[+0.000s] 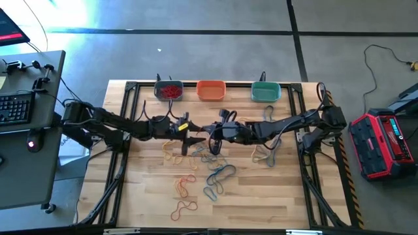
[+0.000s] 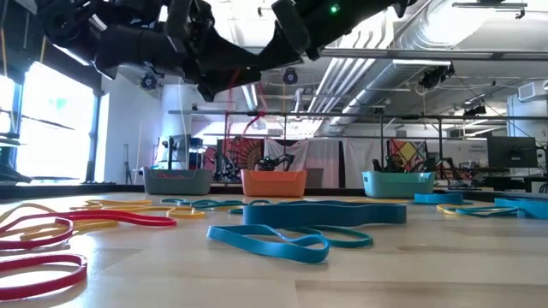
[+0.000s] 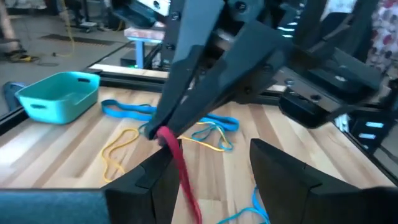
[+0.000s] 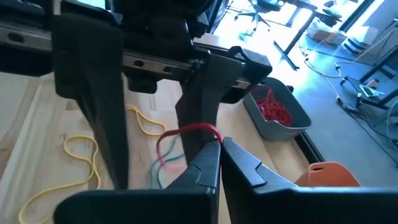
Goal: Sort rubber bands into baskets
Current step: Put the red rubber band into the blue bin
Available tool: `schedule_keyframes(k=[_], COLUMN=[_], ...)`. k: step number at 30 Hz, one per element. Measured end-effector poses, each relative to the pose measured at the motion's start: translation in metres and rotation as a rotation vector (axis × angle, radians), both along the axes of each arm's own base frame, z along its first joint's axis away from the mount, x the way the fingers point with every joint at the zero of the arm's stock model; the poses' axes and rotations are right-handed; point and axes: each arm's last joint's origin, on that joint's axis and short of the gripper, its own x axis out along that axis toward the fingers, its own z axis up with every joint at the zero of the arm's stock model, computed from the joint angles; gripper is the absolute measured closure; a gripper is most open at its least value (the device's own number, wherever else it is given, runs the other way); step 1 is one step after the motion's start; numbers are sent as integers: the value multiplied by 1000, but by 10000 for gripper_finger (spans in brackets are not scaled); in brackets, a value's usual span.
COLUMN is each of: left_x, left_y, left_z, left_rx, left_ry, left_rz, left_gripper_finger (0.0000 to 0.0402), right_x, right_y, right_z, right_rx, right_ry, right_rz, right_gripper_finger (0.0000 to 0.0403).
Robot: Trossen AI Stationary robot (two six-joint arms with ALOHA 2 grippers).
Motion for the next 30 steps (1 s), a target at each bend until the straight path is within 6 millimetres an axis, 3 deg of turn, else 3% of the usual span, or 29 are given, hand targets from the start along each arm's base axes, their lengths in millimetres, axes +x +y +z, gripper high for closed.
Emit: schedule_keyframes(k=[5, 13, 22, 30], left_x=[-1, -3, -17, -50], left_y=[3, 6, 24, 67], left_z=[-5, -8, 2, 9], left_rx=[3, 14, 28, 98], left_ry=[60, 101, 149, 289], left_rz=[64, 156, 325, 767], left_gripper_finger=[256, 392, 400, 401], right_x=[0, -1, -6, -7], right_y=[5, 4, 6, 4], right_z=[0, -1, -9, -9], right_rx=[3, 20, 42, 20], right_ry=[-1, 2, 77, 70], right_rz=[13, -15, -40, -115], right_gripper_finger=[403, 394, 292, 238])
